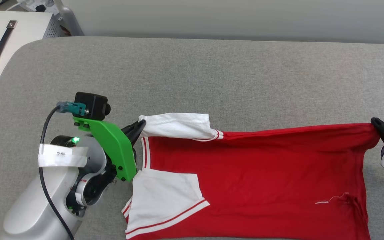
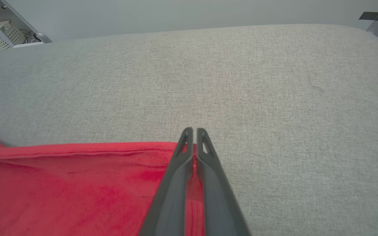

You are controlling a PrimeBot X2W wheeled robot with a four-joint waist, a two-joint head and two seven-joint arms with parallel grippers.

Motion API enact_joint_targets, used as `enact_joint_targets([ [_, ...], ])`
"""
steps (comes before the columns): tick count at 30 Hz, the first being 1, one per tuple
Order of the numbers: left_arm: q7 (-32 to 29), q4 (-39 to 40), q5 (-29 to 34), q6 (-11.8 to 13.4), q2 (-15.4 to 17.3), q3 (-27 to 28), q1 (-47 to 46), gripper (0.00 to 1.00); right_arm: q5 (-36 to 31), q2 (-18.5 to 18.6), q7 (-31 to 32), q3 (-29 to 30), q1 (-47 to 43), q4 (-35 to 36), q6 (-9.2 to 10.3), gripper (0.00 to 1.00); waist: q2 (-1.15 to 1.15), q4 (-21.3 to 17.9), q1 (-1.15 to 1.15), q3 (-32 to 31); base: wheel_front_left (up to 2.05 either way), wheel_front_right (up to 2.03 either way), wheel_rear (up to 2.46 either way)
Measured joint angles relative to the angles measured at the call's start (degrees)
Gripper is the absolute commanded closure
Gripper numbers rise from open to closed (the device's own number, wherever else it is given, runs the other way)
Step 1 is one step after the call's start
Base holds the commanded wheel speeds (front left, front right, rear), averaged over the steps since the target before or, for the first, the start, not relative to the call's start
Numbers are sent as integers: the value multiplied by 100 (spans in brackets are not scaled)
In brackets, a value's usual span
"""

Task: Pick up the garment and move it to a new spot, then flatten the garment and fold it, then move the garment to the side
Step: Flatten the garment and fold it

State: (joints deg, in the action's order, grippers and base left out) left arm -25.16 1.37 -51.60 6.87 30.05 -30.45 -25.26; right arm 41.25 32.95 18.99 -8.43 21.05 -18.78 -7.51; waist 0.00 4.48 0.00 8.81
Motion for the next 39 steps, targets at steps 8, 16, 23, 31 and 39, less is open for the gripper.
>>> enact_joint_targets([
  [8, 214, 204, -43, 122, 0, -30, 533, 100, 41, -11, -9, 141, -591, 422, 0, 100, 0, 30, 0, -121, 0, 0, 0],
  [16, 358, 400, -122, 300, 86, -77, 1467, 100, 153, -101, 110, 377, -1425, 755, 0, 100, 0, 81, 0, -208, 0, 0, 0],
  [23, 385, 375, -141, 377, 234, -200, 1923, 100, 230, -165, 490, 532, -1987, 1085, 0, 100, 0, 130, 0, -281, 0, 0, 0],
  [31, 293, -13, -130, 310, 202, -466, 2037, 100, 32, -172, 753, 481, -2219, 1248, 0, 100, 0, 134, 0, -214, 0, 0, 0],
  [39, 358, -470, -45, 136, 22, -621, 1979, 0, -121, -171, 766, 297, -2220, 1160, 0, 99, 0, 107, 0, -53, 0, 0, 0],
])
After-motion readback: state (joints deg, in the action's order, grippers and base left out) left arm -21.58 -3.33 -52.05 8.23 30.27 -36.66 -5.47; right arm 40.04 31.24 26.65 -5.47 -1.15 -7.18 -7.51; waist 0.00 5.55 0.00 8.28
